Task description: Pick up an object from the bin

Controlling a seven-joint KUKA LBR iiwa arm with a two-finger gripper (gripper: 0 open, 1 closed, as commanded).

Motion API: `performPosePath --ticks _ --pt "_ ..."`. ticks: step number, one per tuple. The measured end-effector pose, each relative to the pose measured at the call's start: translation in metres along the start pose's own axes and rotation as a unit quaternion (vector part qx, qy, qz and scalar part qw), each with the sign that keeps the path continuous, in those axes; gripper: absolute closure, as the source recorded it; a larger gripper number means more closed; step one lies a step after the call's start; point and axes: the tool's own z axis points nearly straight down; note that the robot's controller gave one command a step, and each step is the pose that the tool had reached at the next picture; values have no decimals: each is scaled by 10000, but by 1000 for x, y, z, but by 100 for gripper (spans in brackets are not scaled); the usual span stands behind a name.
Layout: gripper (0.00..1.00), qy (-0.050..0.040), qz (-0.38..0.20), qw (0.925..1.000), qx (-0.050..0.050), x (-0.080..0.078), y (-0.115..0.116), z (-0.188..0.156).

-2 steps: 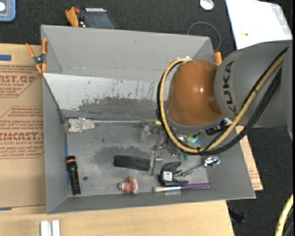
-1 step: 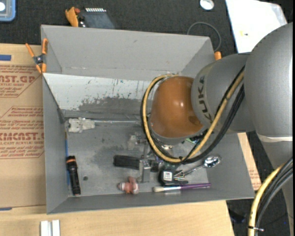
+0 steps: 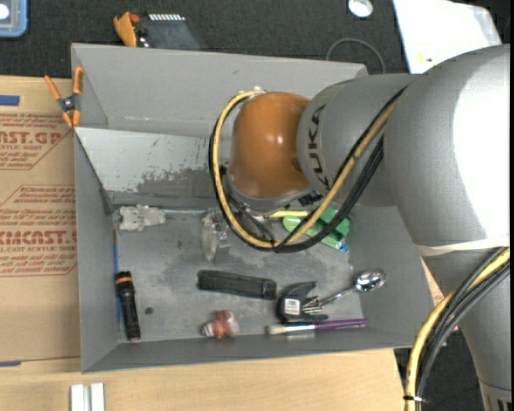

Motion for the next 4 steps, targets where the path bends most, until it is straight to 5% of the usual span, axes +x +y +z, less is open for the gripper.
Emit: performPosePath --ticks 1,2,3,4 --pt "0 1 -2 10000 -1 0 0 0" --pt "0 1 0 10000 -2 0 0 0" --pt "0 -19 -591 9982 -11 8 -28 9" --pt "0 -19 -1497 9887 -5 33 -93 24"
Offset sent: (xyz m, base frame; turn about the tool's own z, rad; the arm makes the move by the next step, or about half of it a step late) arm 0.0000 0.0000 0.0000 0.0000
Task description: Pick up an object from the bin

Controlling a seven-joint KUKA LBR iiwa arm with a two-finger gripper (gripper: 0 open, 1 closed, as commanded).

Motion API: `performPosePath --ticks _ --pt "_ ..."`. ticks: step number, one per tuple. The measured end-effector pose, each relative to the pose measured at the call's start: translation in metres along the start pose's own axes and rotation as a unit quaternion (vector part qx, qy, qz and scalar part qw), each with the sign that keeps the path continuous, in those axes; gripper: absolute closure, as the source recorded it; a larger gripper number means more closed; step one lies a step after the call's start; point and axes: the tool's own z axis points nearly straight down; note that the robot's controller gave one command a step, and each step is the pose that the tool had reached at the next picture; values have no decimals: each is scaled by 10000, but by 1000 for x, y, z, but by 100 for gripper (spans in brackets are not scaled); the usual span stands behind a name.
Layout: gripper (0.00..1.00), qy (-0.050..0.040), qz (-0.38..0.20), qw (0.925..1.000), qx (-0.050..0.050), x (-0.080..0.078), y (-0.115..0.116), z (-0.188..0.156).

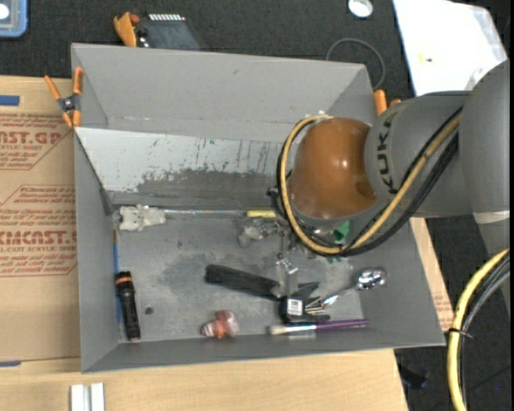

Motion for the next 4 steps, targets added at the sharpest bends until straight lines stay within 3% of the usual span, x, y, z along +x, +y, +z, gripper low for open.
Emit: performPosePath --ticks 1,2,3,4 --pt "0 -7 -98 10000 6 43 73 1" --pt "100 -16 -195 9998 36 19 37 2" --pt "100 -17 -196 9998 36 18 37 2" --pt "100 35 -368 9993 27 -29 33 3"
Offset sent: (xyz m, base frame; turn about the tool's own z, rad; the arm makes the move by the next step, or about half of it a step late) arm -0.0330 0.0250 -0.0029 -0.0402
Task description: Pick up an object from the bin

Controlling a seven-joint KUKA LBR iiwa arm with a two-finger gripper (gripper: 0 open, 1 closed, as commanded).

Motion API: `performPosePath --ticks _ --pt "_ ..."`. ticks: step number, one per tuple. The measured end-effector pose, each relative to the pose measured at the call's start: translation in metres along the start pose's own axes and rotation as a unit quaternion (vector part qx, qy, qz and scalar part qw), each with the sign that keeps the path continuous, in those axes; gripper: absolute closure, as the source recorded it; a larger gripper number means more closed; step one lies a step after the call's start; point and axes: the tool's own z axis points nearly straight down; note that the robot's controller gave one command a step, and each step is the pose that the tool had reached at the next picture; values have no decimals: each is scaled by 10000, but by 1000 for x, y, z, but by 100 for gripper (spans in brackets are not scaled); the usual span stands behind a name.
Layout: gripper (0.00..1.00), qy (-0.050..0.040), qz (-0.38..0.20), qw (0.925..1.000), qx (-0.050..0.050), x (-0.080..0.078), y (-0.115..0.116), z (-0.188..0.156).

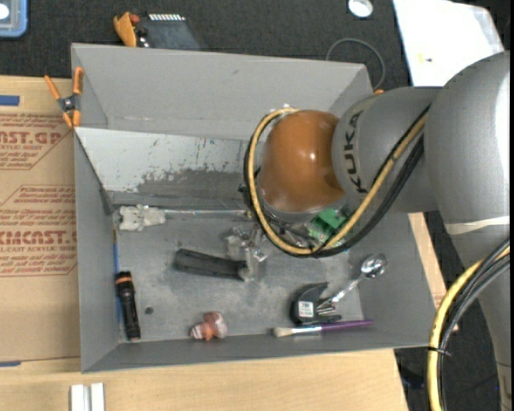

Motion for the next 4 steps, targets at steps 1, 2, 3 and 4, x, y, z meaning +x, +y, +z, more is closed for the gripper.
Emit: performPosePath --ticks 1,2,3,4 --pt "100 -18 -135 9999 -2 -16 32 -1" --pt "100 -18 -134 9999 -3 -16 32 -1" --pt "100 -51 -47 10000 8 0 54 -2" --pt "100 -20 409 9992 -6 -41 58 -1"
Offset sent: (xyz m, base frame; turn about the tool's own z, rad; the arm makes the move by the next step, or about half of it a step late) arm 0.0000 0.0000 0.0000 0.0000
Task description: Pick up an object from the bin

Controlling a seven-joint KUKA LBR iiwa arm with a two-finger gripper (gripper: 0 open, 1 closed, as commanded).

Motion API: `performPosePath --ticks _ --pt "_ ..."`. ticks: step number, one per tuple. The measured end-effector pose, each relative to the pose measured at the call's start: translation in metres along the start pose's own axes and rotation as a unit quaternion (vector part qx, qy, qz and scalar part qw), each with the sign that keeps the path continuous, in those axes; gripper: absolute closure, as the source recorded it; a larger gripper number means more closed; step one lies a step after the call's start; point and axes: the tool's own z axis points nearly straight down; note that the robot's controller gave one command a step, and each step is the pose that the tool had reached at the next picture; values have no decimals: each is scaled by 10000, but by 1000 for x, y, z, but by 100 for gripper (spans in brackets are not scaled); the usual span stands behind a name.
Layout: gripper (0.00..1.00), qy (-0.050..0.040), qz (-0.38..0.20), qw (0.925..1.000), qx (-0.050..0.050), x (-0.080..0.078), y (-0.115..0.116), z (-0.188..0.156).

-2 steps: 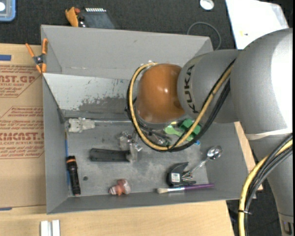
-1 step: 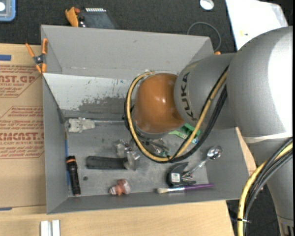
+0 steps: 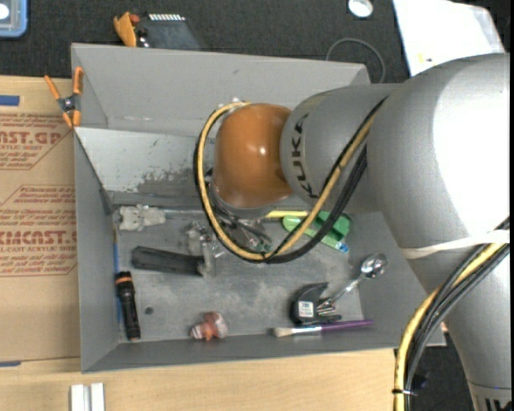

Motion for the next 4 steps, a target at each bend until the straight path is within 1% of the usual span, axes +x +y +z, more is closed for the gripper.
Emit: performPosePath --ticks 1,2,3,4 --pt "100 7 -232 9997 -6 40 -5 -1" --pt "100 7 -232 9997 -6 40 -5 -1" --pt "100 -20 -628 9980 -8 57 -19 -1" --pt "100 27 -582 9983 -17 60 -24 -57"
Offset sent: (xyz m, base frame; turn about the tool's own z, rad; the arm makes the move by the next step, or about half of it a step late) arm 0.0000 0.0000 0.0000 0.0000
